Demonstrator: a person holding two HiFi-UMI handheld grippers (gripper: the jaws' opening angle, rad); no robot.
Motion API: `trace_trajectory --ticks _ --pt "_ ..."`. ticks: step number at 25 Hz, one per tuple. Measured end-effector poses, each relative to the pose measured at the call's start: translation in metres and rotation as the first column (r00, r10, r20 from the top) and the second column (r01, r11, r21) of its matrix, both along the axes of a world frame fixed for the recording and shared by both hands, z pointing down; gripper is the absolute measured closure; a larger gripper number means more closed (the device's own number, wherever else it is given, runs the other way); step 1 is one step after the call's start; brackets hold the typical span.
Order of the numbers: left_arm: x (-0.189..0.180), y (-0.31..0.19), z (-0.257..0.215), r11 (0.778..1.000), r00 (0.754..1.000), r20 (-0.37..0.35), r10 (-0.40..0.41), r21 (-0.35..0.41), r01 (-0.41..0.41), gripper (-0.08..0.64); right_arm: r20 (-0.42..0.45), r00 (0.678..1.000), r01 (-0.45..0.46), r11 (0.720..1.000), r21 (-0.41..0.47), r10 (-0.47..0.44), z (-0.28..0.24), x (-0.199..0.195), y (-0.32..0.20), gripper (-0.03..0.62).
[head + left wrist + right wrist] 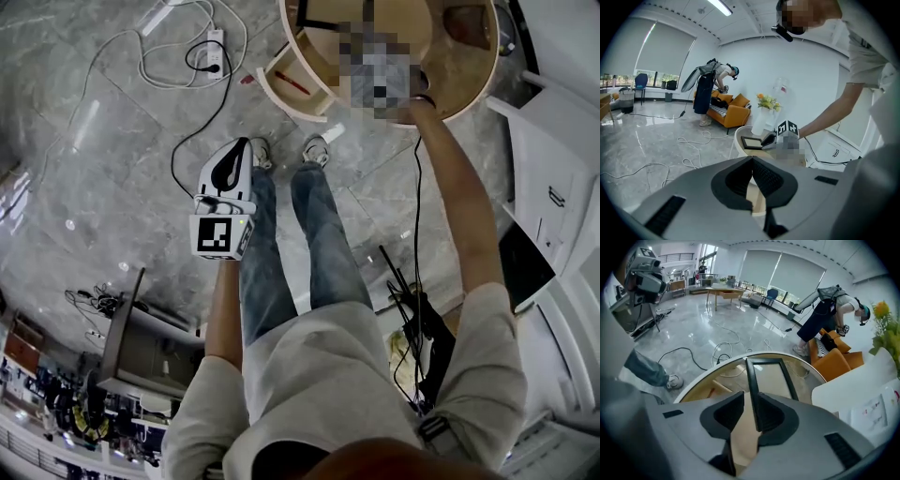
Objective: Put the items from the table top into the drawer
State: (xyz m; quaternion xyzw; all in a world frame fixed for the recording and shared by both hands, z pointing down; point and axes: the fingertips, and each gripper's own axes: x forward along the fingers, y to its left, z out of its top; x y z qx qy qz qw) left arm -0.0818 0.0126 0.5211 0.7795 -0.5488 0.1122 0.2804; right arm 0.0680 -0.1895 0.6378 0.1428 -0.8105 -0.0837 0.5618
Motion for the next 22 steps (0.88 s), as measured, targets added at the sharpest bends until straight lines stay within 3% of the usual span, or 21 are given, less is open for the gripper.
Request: trace_trajectory --ticks 4,9,14,22 --pt "-0.013 -0.001 -0.001 0.999 0.999 0.002 -0.033 0.001 0.033 0.545 -0.101 0.993 0.060 0.998 -0.028 -0.063 0.014 0.000 -0.019 0.477" --pt "-0.028 -0.001 -0.001 0.998 0.998 0.007 -0.063 0.002 0.063 0.545 -0.162 0.979 0.113 0.991 -0.075 -0.124 0.025 -0.005 -0.019 0.477" --pt "-0.033 0.000 0.005 0.998 0.998 0.005 -0.069 -0.008 0.069 0.545 -0.151 0.983 0.090 0.992 -0.085 -0.102 0.029 -0.006 -0.021 0.495" --pt "-0.032 -0.005 0.004 0.998 0.998 0.001 -0.056 0.006 0.056 0.545 -0.114 0.993 0.030 0.999 -0.026 -0.033 0.028 -0.006 -0.018 0.505"
